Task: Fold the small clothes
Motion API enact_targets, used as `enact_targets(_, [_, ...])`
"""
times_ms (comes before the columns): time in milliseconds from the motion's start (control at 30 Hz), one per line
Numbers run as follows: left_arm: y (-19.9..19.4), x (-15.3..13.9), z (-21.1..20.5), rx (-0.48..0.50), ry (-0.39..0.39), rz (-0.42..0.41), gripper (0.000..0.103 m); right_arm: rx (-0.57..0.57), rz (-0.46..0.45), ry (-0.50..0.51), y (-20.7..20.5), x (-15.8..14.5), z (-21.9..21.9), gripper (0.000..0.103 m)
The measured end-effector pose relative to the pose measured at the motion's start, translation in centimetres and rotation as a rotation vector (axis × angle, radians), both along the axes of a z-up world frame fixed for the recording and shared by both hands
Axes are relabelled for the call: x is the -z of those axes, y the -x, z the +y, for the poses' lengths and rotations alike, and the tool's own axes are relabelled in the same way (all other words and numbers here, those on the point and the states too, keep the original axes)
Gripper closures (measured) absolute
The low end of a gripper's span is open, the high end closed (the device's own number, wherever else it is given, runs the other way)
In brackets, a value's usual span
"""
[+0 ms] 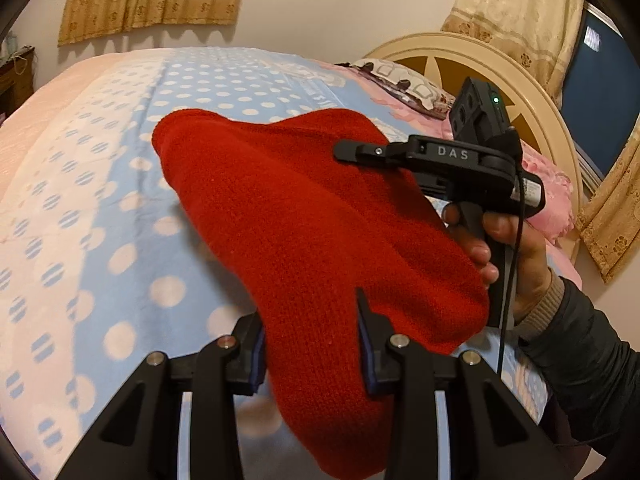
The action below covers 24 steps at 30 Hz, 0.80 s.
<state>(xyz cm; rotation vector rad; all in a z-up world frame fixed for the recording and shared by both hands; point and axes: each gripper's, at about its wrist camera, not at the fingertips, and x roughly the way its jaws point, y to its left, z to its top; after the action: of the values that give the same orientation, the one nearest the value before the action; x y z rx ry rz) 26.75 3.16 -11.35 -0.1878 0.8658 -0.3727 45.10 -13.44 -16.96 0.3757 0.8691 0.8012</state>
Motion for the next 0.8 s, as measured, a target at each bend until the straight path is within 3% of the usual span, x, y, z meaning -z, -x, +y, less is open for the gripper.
enact_targets(800, [7.6, -1.7, 8.6, -0.209, 0.026, -0.088, 0.067, -0.204, -0.015, -0.028, 5.2, -2.3, 14.8, 0.074])
